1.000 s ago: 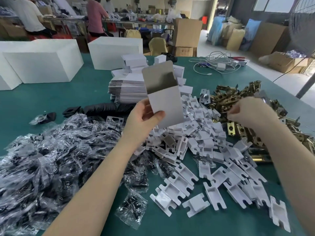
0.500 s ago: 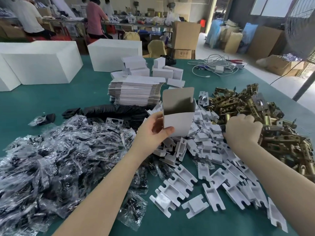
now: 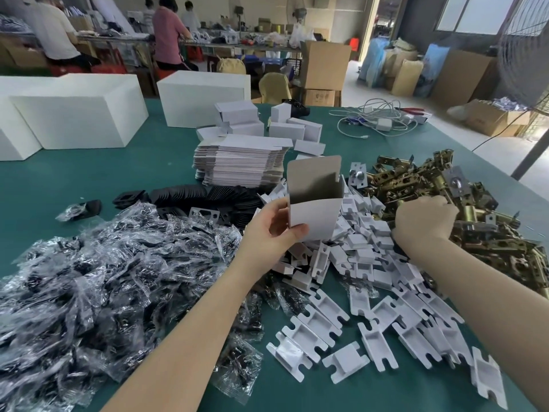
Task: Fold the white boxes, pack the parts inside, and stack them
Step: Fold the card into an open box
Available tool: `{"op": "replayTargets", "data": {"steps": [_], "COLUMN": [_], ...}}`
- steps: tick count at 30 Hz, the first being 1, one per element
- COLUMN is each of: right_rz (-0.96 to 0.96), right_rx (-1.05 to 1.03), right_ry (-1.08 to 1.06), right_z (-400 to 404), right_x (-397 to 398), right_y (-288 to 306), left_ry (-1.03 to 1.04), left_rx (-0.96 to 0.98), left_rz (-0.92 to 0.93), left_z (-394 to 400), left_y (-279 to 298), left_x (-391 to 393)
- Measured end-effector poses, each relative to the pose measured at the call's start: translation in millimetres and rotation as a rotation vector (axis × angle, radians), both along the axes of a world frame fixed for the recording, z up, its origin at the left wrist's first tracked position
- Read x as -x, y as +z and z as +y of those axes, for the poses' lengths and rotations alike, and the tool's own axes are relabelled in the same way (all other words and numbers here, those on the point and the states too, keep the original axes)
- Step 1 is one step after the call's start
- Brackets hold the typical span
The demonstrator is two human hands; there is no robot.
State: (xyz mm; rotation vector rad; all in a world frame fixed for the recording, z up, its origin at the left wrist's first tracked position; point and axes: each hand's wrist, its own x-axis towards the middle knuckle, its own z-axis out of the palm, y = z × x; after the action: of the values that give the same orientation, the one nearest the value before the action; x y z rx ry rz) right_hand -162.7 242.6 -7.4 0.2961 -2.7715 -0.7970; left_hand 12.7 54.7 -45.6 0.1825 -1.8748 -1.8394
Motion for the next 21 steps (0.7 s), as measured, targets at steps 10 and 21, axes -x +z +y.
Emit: {"op": "replayTargets", "data": {"steps": [10,21], "right_rz": [-0.208,-0.161], "right_rx": [0.8,0.89], "right_ry": [0.069,0.417], "right_z": [19.6,24.0], "right_x": [18.1,5.2], "right_y": [46.0,81.0], "left_ry": [-0.025,0.046], "left_rx": [-0.016,-0.066], "left_rz": [0.014,0.041], "left_z": [-0.6,-1.7], "left_y": [0.1,-0.3], "left_x": [0.9,2.3]}}
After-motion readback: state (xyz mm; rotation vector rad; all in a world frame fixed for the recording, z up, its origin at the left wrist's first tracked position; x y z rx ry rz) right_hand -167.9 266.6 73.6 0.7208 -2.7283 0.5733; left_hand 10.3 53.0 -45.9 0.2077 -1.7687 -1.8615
